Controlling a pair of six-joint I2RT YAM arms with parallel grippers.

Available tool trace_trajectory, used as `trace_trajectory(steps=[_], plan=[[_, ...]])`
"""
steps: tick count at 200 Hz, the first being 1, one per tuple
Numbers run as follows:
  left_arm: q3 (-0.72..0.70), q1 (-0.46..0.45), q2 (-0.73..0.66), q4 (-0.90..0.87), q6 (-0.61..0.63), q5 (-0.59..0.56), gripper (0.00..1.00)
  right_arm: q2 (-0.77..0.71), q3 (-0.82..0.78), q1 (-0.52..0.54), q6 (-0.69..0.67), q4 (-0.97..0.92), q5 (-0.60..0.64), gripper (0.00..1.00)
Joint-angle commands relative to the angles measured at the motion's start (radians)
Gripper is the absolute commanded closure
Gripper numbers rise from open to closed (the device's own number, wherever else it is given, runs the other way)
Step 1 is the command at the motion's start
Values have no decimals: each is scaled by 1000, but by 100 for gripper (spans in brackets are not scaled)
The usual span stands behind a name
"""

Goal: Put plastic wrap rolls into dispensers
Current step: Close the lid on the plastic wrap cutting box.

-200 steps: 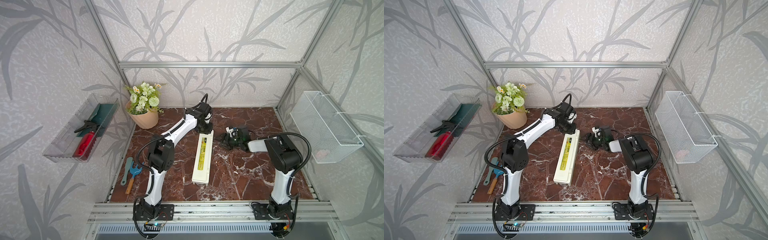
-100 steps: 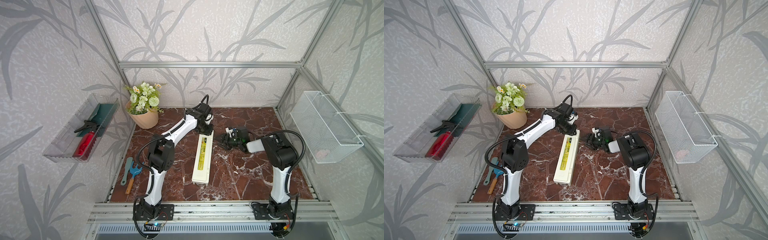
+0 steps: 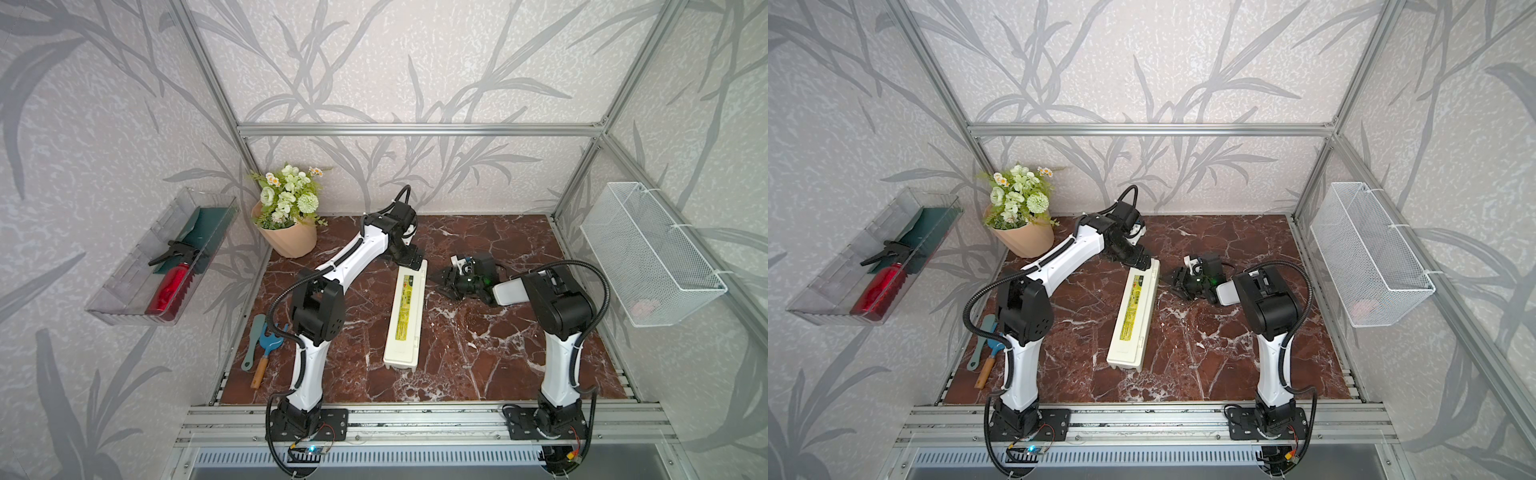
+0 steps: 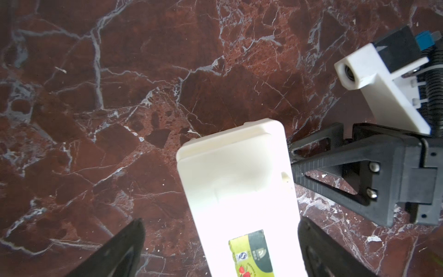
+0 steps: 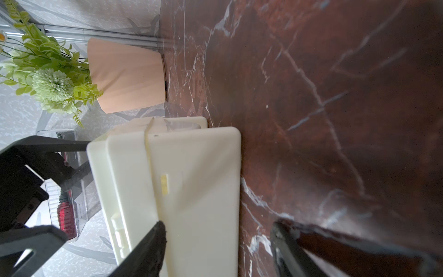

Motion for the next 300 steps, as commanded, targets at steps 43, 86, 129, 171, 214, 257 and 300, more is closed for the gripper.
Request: trace_trajectory(steps=[43,86,129,171,214,257,300], plan=[[43,-3,73,2,21,41,1,68,32,2,67,113,-42,73],[38,-4,94,17,18,40,1,126,42,6,189,330,-82,88],[42,-5,116,3,-1,6,1,146,58,21,215,366,-89,99],[74,-7,146,-21,-16,-41,1,180,75,32,258,416,-98,100],[147,-7,210,-87,-16,-51,1,194,79,39,265,433,-103,100],[185,-12,251,-140,-8,-66,3,192,68,44,272,456,-109,100],[206,-11,269,-161,-50,-85,3,176,75,56,241,406,-97,100]])
